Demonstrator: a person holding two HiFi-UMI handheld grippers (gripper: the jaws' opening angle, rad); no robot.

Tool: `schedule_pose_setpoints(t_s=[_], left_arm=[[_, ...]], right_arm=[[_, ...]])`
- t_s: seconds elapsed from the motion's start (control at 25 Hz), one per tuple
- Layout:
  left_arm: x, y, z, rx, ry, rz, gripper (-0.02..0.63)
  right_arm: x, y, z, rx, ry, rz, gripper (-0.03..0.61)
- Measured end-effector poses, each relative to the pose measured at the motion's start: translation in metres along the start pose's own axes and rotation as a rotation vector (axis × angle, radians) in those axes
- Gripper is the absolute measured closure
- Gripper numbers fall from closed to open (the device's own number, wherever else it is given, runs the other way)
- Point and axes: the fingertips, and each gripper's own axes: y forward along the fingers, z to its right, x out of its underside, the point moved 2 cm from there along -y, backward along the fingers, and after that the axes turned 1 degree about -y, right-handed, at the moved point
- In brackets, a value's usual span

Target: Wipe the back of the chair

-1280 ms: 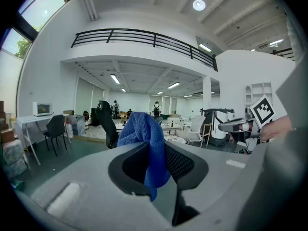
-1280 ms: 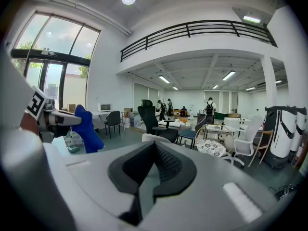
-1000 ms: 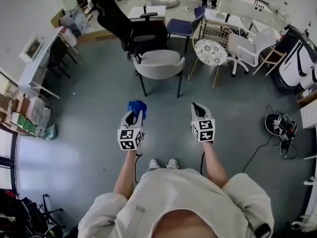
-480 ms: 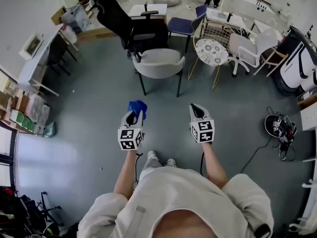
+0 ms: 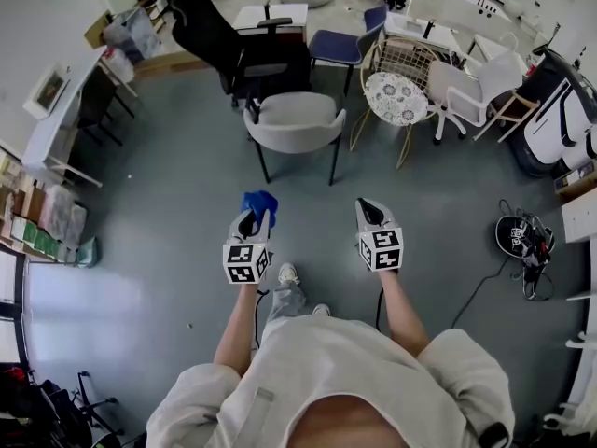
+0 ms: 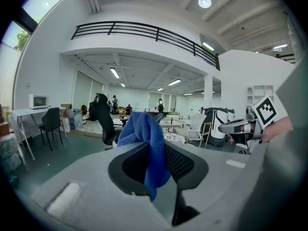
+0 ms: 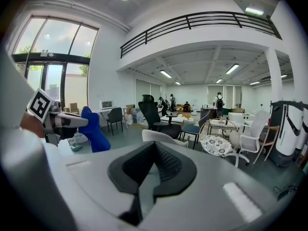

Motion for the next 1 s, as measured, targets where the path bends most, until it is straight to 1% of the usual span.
schedule_pose_setpoints(t_s=[0.16, 0.48, 0.76, 1.0], left_arm=[[-0.012, 0.032, -0.021, 0.019, 0.001, 0.002, 0.525], [-0.046, 0.099, -0.071, 0.080, 0.006, 0.008, 0.525], [-0.066, 0.148, -0.113, 0.137, 0.006, 0.013, 0.525], [-0.071, 0.180, -0.140, 0.167, 0.009, 0.002, 0.525]], right_arm=[[-0.013, 0.031, 0.008, 0.021, 0.000, 0.001, 0.577], [-0.056, 0.097, 0.018, 0.071, -0.006, 0.010, 0.577], [-0.077, 0.149, 0.018, 0.121, -0.008, -0.004, 0.577], [-0.085, 0.179, 0.018, 0.149, 0.004, -0.020, 0.577]])
